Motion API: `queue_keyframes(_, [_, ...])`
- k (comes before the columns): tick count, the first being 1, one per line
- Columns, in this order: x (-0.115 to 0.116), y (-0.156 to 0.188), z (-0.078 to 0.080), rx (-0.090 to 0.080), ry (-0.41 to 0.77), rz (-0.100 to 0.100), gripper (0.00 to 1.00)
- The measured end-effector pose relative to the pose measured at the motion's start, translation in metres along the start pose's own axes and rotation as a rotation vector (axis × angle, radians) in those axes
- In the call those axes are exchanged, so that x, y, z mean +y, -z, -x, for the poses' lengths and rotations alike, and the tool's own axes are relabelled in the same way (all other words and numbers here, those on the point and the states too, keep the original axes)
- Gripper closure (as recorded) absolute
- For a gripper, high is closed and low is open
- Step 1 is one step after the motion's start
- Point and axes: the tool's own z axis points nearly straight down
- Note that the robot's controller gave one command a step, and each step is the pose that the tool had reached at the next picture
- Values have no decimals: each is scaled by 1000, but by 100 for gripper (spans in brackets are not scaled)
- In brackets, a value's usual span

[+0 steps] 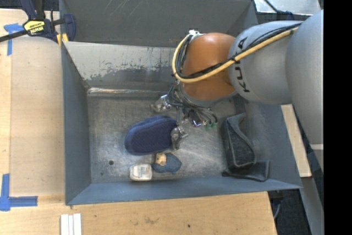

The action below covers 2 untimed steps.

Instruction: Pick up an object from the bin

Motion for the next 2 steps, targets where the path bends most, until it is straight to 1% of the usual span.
queue_keyframes(1, [-1, 5, 5, -15, -3, 0, 100])
queue_keyframes(2, [-30, 191, -35, -4, 181, -1, 100])
